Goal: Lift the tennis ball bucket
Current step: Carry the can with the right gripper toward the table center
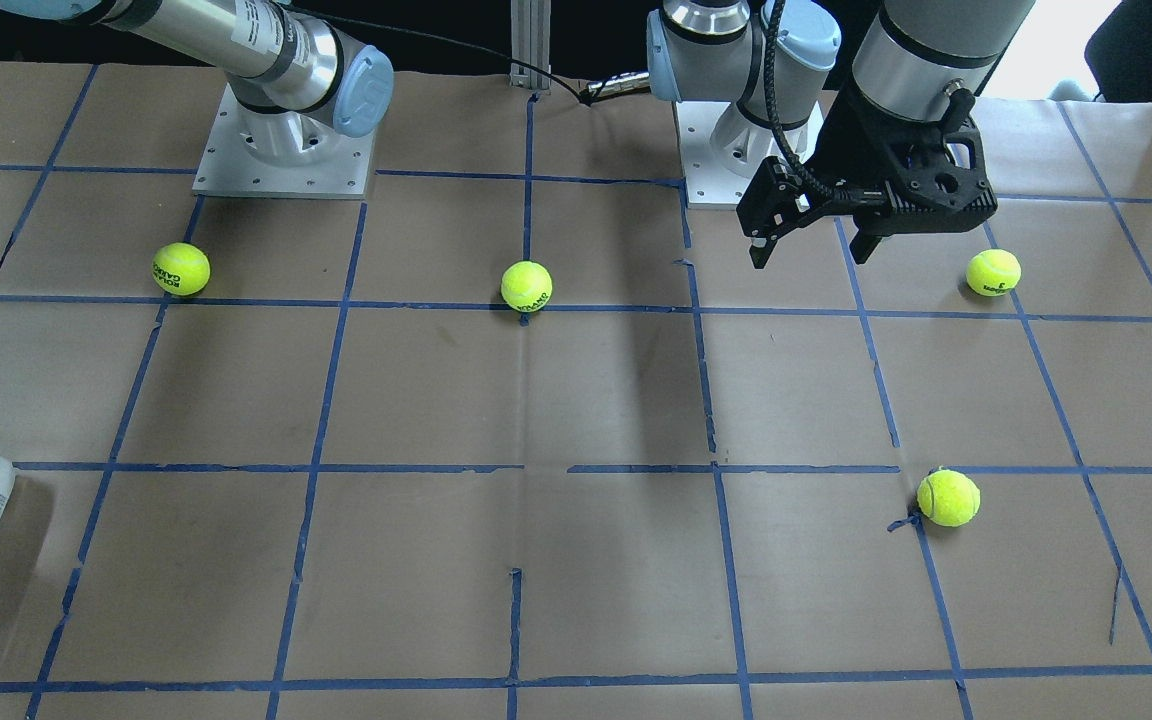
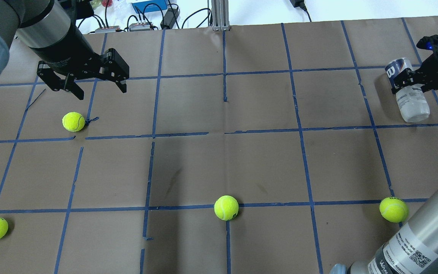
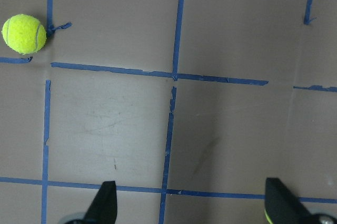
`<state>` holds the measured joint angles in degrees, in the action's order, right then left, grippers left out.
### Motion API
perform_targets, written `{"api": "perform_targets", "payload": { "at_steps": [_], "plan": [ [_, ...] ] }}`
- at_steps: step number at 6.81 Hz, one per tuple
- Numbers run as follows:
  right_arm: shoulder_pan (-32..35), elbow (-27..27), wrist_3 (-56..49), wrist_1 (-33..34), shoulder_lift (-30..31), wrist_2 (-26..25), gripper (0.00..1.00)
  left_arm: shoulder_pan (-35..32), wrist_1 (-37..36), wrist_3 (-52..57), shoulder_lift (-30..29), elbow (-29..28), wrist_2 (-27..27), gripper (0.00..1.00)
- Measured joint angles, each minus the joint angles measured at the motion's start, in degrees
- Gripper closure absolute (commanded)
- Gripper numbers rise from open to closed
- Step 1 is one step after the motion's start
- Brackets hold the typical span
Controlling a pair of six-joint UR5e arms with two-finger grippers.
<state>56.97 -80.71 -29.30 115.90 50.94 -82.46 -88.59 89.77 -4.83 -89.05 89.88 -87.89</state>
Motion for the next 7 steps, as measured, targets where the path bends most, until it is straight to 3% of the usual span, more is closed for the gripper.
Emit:
{"api": "perform_targets", "payload": {
  "at_steps": [3,5,7],
  "plan": [
    [4.6,0.3,-2.4,0.5,3.4,0.1,0.54,0.0,0.0,0.0,0.0,0.0,0.0,0.0],
    [15.4,0.1,-4.8,0.8,7.6,-0.3,0.54,0.0,-0.2,0.0,0.0,0.0,0.0,0.0],
    [28.2,-0.4,-14.9,4.2,8.6,-0.2,0.54,0.0,-0.4,0.0,0.0,0.0,0.0,0.0]
  ]
}}
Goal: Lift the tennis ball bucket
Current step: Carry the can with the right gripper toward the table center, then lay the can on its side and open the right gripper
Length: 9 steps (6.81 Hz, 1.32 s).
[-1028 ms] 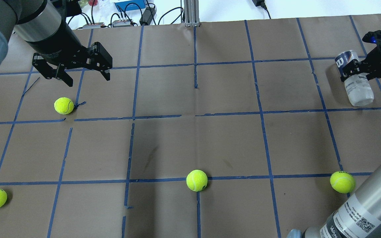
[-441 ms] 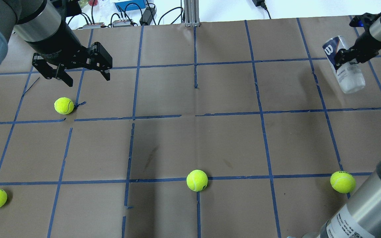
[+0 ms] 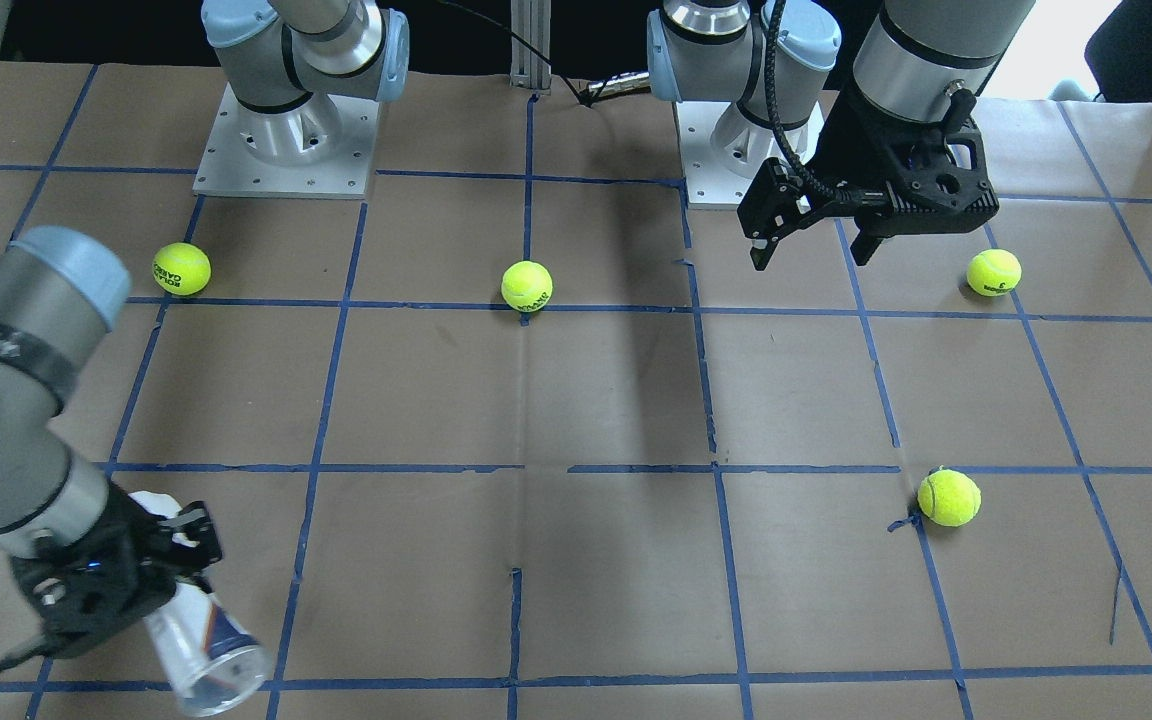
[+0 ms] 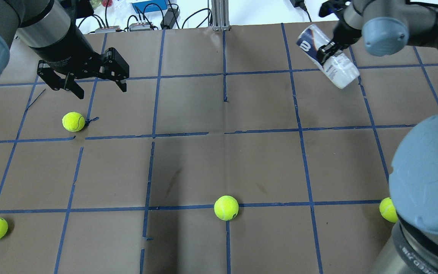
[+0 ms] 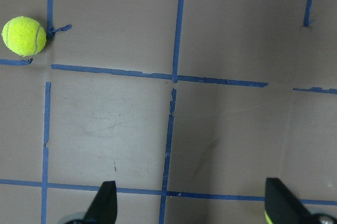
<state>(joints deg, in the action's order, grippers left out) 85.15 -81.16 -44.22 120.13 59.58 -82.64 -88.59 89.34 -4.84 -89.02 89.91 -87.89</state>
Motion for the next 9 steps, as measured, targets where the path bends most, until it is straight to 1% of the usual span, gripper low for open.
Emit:
{"api": "perform_targets", "payload": {
  "at_steps": [1,3,4,5,6,7,9],
  "plan": [
    [5.8,-0.6,-4.7,2.4,0.0,0.3,0.52,0.0,0.0,0.0,0.0,0.0,0.0,0.0],
    [15.4,-2.0,-13.2,4.2,-0.1,0.5,0.48,0.0,0.0,0.0,0.0,0.0,0.0,0.0],
    [19.2,-3.3,-19.0,4.5,-0.1,0.2,0.35,0.0,0.0,0.0,0.0,0.0,0.0,0.0],
    [21.8,-4.7,-26.2,4.9,-0.3,-0.1,0.32,0.0,0.0,0.0,0.0,0.0,0.0,0.0],
    [23.1,-6.0,-32.7,5.2,-0.8,-0.1,0.16,0.0,0.0,0.0,0.0,0.0,0.0,0.0],
    [23.5,-7.0,-35.4,5.3,-1.0,0.1,0.0,0.0,0.0,0.0,0.0,0.0,0.0,0.0],
    [24.1,-7.8,-34.4,5.4,-1.0,0.4,0.0,0.1,0.0,0.3,-0.1,0.0,0.0,0.0]
  ]
}}
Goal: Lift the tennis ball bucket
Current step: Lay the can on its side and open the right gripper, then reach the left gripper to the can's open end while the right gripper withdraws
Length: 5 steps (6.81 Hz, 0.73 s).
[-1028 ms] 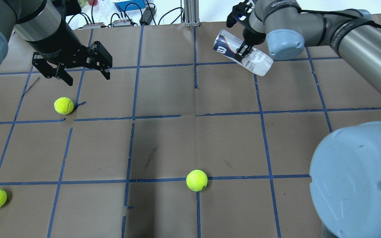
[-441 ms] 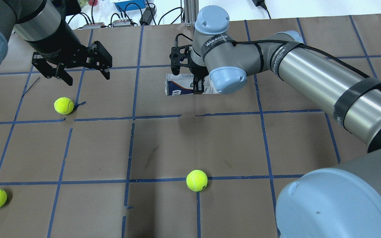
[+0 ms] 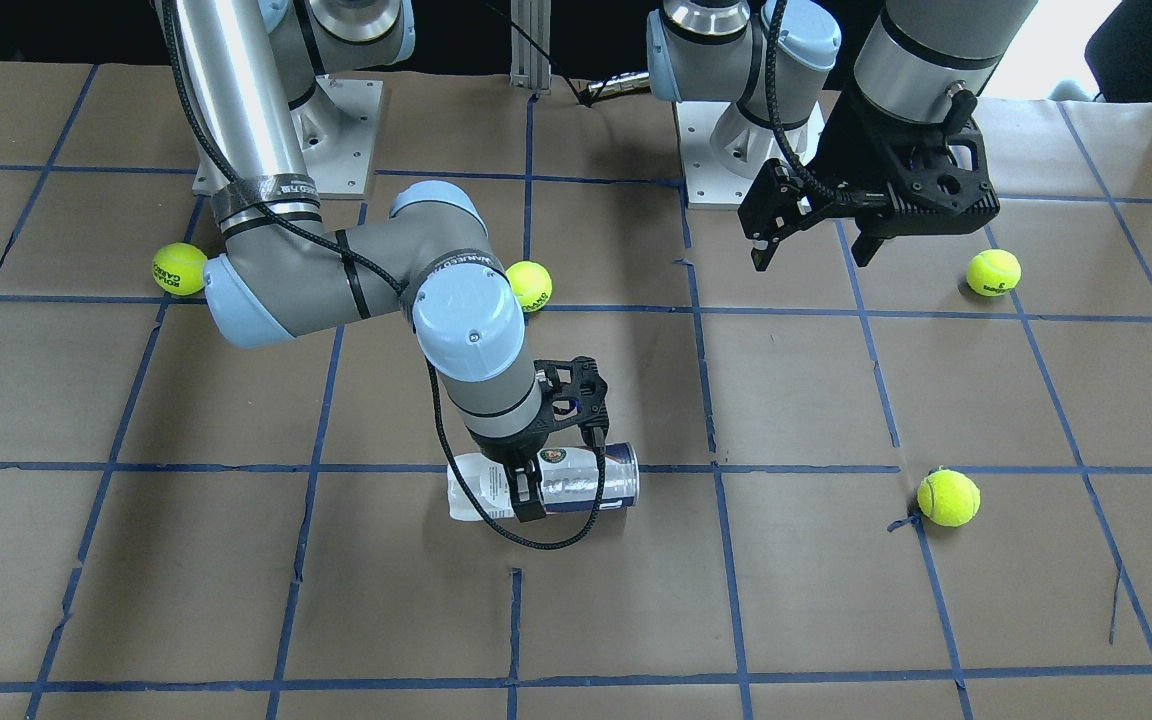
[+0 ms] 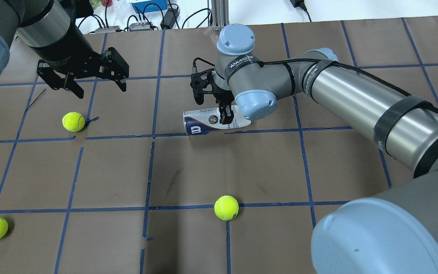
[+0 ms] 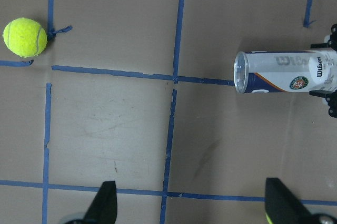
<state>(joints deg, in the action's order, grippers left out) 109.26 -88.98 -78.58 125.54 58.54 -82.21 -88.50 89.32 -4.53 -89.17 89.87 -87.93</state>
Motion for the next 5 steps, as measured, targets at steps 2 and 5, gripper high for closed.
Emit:
{"api": "perform_targets", "payload": {
  "at_steps": [2,5],
  "plan": [
    [-0.2,0.1,2.9,-0.4,1.3,-1.2,0.0,0.0,0.2,0.3,-0.1,0.1,0.0,0.0],
    [-10.5,0.3,3.9,-7.4,11.7,-1.2,0.0,2.8,0.7,5.8,-1.3,0.7,3.4,0.0]
  ]
}}
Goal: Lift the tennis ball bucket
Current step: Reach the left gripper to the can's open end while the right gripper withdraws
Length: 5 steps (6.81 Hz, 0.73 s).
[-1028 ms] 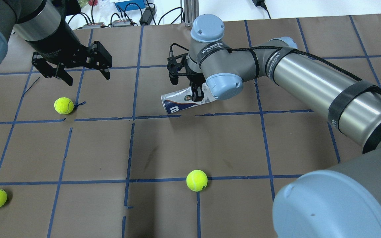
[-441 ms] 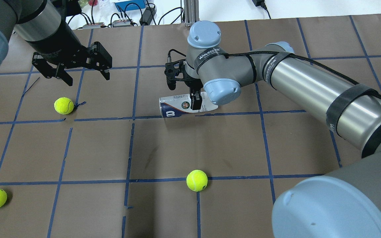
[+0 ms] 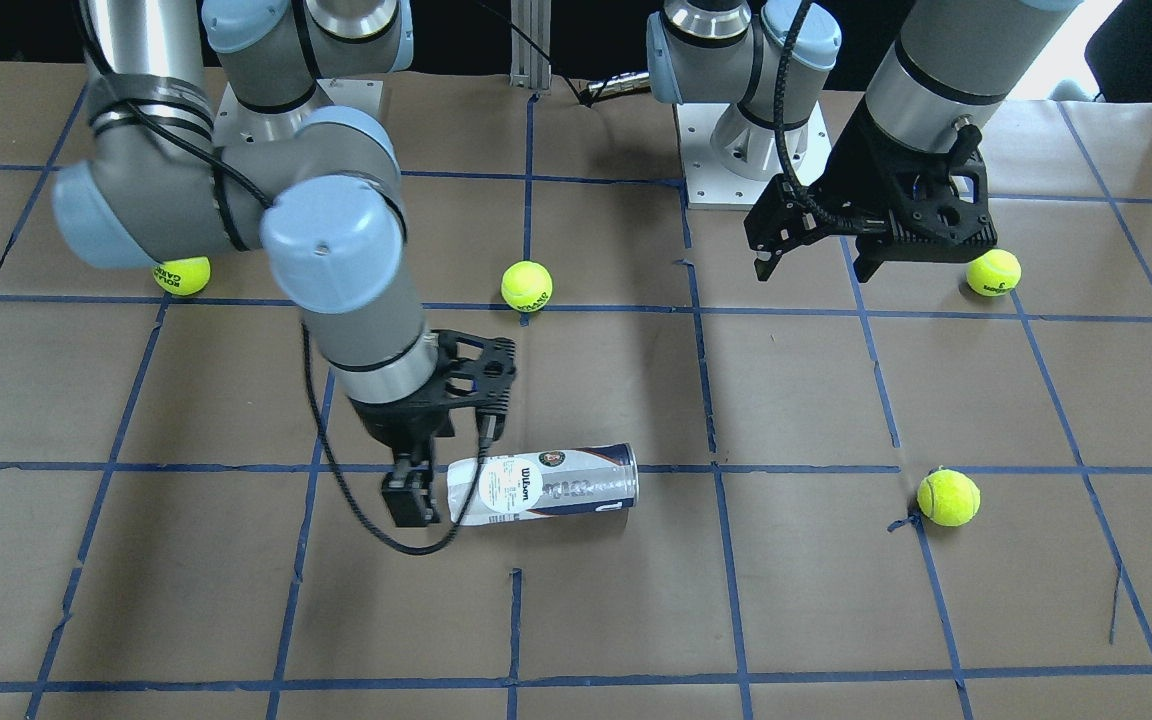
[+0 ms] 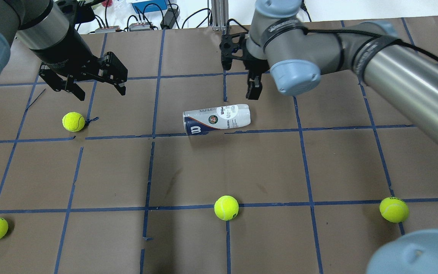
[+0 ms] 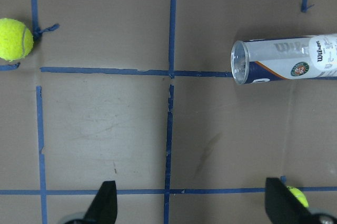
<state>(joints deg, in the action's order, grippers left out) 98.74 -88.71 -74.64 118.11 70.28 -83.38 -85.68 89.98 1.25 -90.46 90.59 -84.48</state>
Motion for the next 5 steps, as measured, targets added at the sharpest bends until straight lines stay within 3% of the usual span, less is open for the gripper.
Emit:
{"api": "perform_targets", "payload": {
  "at_steps": [3,5],
  "plan": [
    [-19.1,1.4,3.4,-19.4,15.4,8.8,0.0,4.0,-2.0,0.6,-2.9,7.2,12.0,0.04],
    [-22.0,4.4,7.4,-28.6,19.8,9.1,0.0,3.7,-13.9,-0.9,-11.7,14.4,18.9,0.04]
  ]
}}
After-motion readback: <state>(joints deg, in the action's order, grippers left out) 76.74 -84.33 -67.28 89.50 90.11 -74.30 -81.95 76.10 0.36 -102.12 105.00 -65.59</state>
